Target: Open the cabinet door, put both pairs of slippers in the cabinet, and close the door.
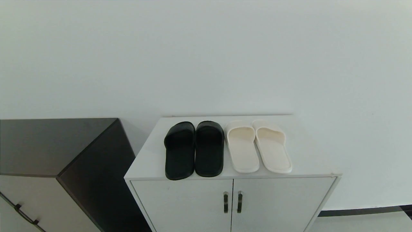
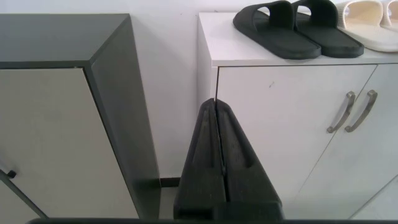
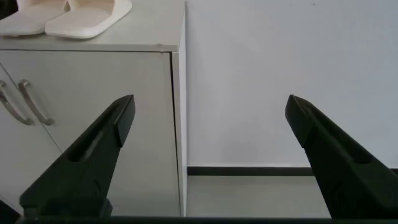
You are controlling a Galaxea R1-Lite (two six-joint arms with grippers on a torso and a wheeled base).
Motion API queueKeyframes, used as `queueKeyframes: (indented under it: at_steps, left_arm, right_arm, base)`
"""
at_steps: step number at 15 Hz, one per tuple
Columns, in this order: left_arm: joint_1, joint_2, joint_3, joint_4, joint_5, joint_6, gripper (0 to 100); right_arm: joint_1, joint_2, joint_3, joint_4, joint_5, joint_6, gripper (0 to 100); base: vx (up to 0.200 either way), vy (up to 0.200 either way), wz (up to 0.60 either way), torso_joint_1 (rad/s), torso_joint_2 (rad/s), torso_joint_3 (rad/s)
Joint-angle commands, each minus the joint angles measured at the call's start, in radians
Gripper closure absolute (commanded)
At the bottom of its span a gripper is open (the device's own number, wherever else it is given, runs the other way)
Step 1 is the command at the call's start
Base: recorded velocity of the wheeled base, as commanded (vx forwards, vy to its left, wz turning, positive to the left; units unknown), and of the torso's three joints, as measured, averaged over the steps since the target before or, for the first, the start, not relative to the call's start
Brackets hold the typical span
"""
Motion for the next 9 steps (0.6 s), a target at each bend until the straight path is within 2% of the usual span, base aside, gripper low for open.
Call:
queueKeyframes:
  at_steps: [1,2,3,4,6,8,9]
  left_arm:
    - [0.001,0.001,0.0,0.0,-0.001,0.0,100]
    - [0.001,0.0,0.0,-0.001,-0.001,0.002,100]
    - [0.001,0.001,0.0,0.0,-0.001,0.004,100]
    - [-0.001,0.001,0.0,0.0,-0.001,0.005,100]
    - [0.001,0.001,0.0,0.0,-0.001,0.005,100]
    - [0.001,0.001,0.0,0.0,-0.001,0.007,100]
    - [0.001,0.001,0.0,0.0,-0.001,0.007,100]
  right_arm:
    - [0.002,0.017,-0.127,-0.027,-0.002,0.009,0]
    - [-0.001,0.091,-0.324,0.093,0.037,0.081,0]
    - [-0.017,0.14,-0.394,0.223,0.129,0.069,0]
    - [-0.061,0.225,-0.416,0.331,0.285,0.048,0]
    - [-0.076,0.402,-0.402,0.3,0.389,0.046,0]
    - [-0.06,0.577,-0.416,0.177,0.46,0.049,0]
    - [-0.023,0.652,-0.422,0.093,0.46,0.066,0]
  base:
    - [0.0,0.0,0.0,0.0,0.0,0.0]
    - [0.0,0.0,0.0,0.0,0.0,0.0]
    - [0.0,0.0,0.0,0.0,0.0,0.0]
    - [0.0,0.0,0.0,0.0,0.0,0.0]
    - [0.0,0.0,0.0,0.0,0.0,0.0]
    - [0.0,0.0,0.0,0.0,0.0,0.0]
    - [0.0,0.0,0.0,0.0,0.0,0.0]
